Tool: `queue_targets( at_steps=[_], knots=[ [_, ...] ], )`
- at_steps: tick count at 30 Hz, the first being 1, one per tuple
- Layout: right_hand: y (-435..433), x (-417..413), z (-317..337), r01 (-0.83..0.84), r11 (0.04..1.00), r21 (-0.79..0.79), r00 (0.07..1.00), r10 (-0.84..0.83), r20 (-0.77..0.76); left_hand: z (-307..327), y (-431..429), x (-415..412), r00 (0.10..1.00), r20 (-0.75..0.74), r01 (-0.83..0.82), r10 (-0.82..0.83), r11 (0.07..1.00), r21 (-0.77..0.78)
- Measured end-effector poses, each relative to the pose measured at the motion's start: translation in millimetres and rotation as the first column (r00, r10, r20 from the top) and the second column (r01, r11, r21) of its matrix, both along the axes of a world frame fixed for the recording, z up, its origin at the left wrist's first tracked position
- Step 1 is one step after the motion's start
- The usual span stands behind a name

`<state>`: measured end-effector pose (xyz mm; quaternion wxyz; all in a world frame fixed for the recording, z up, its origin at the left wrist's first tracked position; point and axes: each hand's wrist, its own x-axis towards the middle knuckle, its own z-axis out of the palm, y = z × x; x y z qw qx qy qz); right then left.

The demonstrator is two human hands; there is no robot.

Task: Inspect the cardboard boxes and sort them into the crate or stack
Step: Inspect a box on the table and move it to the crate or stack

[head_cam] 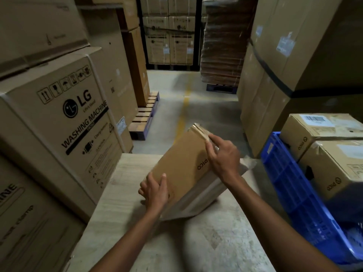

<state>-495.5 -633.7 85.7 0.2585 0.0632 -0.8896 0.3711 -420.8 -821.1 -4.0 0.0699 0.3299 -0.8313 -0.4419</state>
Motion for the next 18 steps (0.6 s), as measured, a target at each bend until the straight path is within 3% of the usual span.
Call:
queue_targets(
  at_steps=[3, 5, 7, 9, 12, 15, 18],
  knots=[
    [-18, 14, 3, -0.166, 0.986, -0.016, 0.98, 0.163, -0.115, 37, -24, -19, 0.979, -0.2, 0.056, -0.045, 0.997, 0.047],
    [-29, 23, -1, -0.292, 0.951, -0.105, 0.949, 0.275, -0.154, 70, -39, -36, 0.945, -0.32, 0.142, -0.06, 0.96, 0.241],
    [-37, 31, -10, -0.296, 0.919, -0.26, 0.954, 0.268, -0.138, 97, -48, -47, 0.951, -0.307, 0.208, -0.029, 0.795, 0.569],
    [-41, 36, -19, -0.171, 0.88, -0.443, 0.98, 0.198, 0.015, 110, -52, -46, 0.974, -0.194, 0.226, -0.12, 0.617, 0.754],
    [-36, 35, -26, 0.017, 0.751, -0.66, 0.932, 0.227, 0.282, 104, -48, -42, 0.949, -0.2, 0.303, -0.245, 0.524, 0.796],
    [-23, 39, -22, 0.008, 0.666, -0.746, 0.909, 0.306, 0.283, 104, -33, -34, 0.933, -0.283, 0.361, -0.224, 0.563, 0.743],
    [-8, 44, -21, -0.064, 0.661, -0.748, 0.923, 0.324, 0.207, 101, -17, -24, 0.902, -0.366, 0.429, -0.228, 0.564, 0.706]
  ],
)
